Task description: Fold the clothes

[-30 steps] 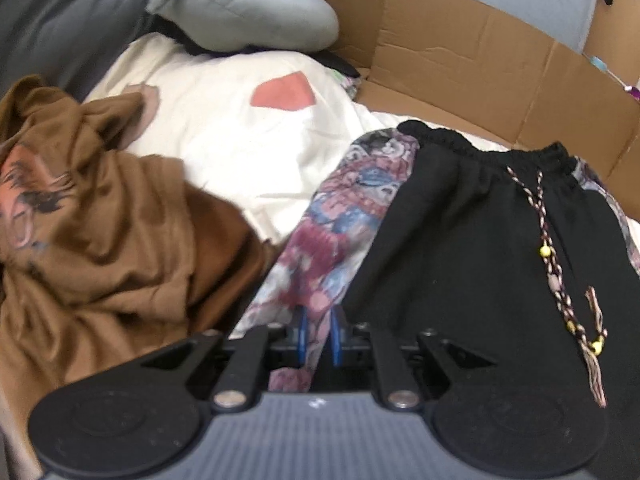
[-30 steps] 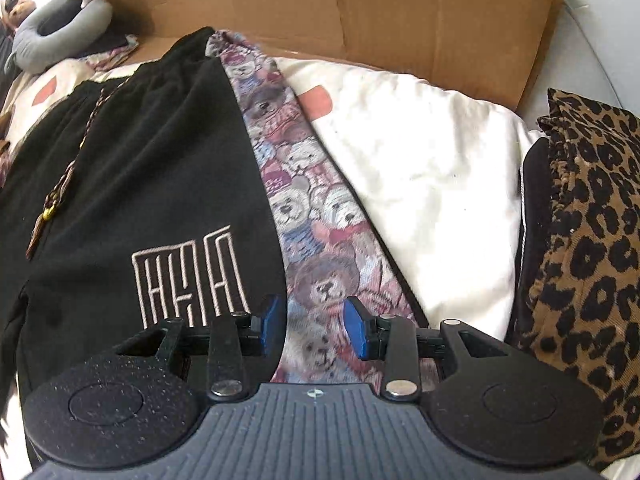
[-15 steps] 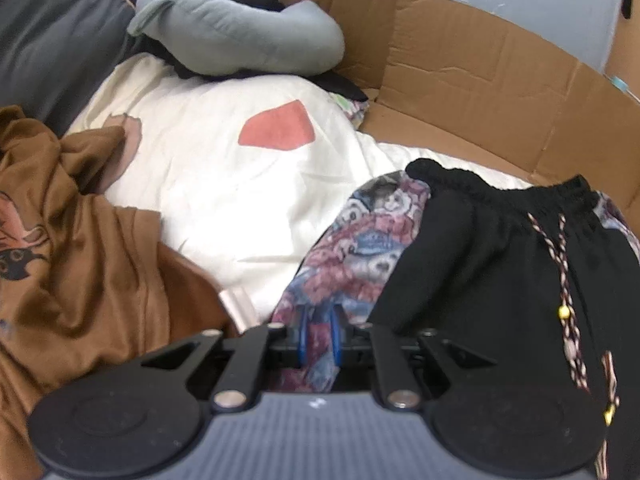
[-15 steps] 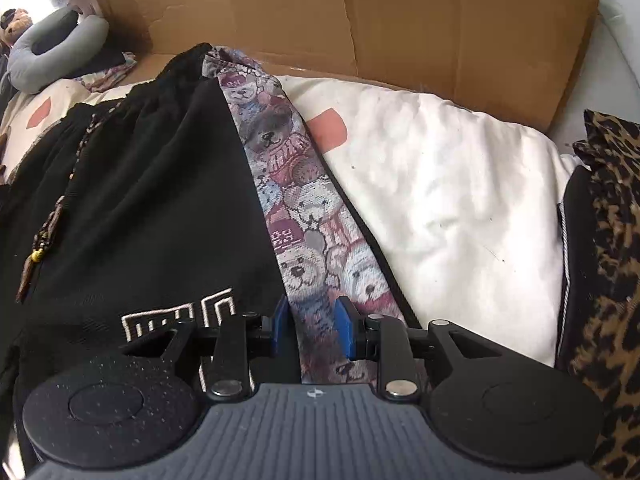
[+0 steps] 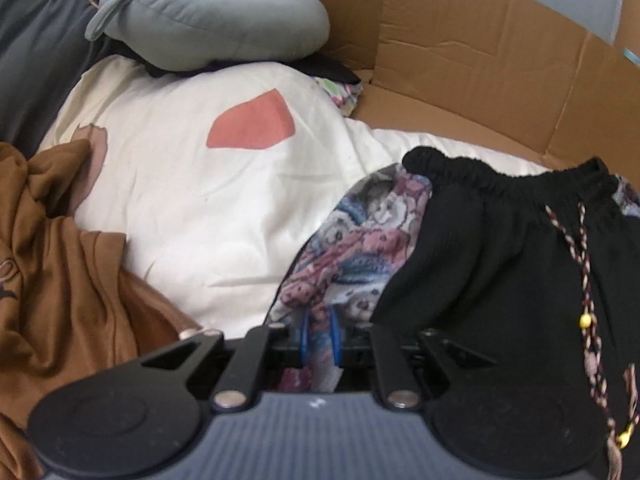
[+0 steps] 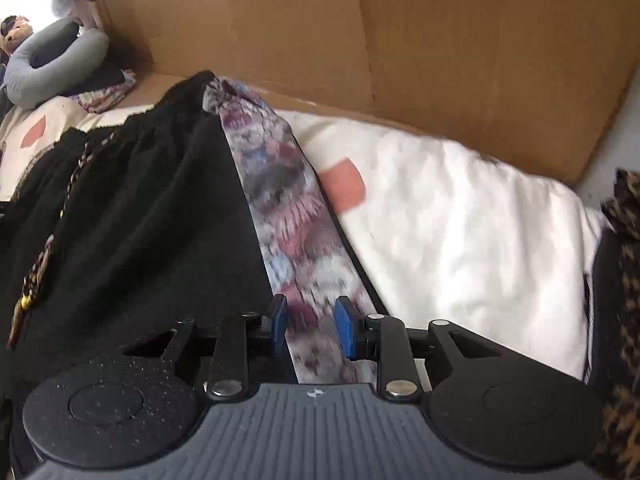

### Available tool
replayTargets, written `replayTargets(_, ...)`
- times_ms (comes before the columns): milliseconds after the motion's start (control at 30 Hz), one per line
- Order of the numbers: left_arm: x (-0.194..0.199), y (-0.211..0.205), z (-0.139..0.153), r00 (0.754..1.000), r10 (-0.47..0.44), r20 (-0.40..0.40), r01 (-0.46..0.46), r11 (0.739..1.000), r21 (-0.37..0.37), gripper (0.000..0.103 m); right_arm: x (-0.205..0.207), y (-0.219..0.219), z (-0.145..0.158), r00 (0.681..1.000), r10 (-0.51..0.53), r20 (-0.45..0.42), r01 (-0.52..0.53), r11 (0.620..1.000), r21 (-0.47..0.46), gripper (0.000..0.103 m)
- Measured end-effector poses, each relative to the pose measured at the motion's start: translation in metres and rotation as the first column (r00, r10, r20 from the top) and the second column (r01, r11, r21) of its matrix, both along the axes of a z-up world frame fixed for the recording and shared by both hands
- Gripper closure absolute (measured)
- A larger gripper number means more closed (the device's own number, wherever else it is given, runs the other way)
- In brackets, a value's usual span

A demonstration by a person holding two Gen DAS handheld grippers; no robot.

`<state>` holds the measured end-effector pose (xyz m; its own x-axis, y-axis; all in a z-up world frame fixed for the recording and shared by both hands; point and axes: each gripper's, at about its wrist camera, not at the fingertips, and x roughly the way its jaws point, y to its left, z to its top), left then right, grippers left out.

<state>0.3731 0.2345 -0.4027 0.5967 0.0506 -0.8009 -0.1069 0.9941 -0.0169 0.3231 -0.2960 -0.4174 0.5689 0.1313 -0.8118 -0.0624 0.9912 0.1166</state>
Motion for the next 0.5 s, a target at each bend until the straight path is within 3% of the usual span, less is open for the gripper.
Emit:
replayTargets(167, 0.013, -0.010, 0.002, 0.999, -0.046, -0.015, 0.047, 0.998, 0.042, 0.091, 0.029, 0.010, 0.004, 1.000, 0.010, 0.028, -0.011, 1.000, 0.029, 0.070)
replayTargets(267, 0.021, -0.009, 0.004, 0.999, -0.037, -0.007, 0.037, 0.999, 0.024, 0.091, 0.054, 0.019, 0.006, 0.999, 0.025, 0.046, -0.026, 0.999, 0.028, 0.073)
replayTargets(333, 0.026, -0.010, 0.004, 0.999, -0.031, -0.010, 0.031, 0.999, 0.021, 0.091, 0.068, 0.024, 0.004, 0.999, 0.032, 0.042, -0.034, 0.999, 0.031, 0.081)
replayTargets(500, 0.035, -0.012, 0.004, 0.999, -0.027, -0.019, 0.028, 0.999, 0.028, 0.091, 0.097, 0.039, -0.001, 0.998, 0.055, 0.029, -0.056, 0.998, 0.018, 0.082)
